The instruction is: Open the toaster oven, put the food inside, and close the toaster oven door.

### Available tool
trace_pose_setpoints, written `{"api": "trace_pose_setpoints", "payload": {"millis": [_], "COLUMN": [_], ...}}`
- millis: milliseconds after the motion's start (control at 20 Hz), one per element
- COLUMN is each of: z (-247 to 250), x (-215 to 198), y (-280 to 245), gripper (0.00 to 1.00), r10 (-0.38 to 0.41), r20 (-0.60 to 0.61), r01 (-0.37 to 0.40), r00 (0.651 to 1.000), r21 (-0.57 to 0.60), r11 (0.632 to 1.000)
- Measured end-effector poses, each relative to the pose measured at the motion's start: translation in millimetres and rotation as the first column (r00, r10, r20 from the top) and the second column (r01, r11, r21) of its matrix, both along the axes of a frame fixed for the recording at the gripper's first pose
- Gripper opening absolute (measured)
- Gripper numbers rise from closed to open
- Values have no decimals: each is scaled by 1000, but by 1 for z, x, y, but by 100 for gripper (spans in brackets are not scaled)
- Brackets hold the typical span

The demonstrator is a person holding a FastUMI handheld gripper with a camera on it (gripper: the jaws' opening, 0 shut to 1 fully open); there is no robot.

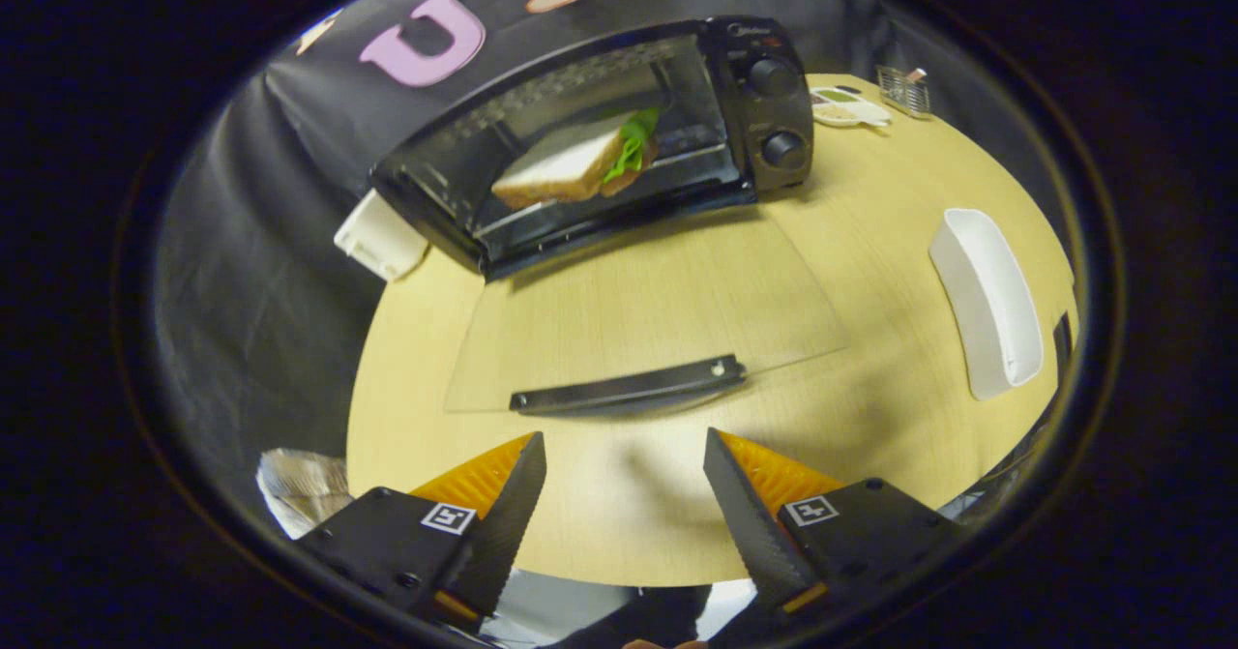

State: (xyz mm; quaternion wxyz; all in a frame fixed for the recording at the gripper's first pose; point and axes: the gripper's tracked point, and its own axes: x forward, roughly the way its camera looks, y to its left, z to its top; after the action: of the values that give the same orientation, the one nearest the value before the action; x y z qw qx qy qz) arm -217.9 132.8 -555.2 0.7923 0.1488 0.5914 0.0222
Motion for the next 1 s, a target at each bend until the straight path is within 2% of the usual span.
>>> {"api": "trace_pose_setpoints", "payload": {"millis": [200, 500, 700, 1000], "z": [-16, -33, -29, 0], "x": [-5, 17, 21, 32], "y": [0, 0, -1, 1], "gripper": [100, 99, 99, 99], "r10": [69, 105, 166, 140], "r20": [-26, 3, 32, 93], "r01": [-71, -104, -160, -130], "r00": [997, 994, 986, 986], "r21": [-60, -107, -138, -105], "r11": [996, 989, 978, 986]}}
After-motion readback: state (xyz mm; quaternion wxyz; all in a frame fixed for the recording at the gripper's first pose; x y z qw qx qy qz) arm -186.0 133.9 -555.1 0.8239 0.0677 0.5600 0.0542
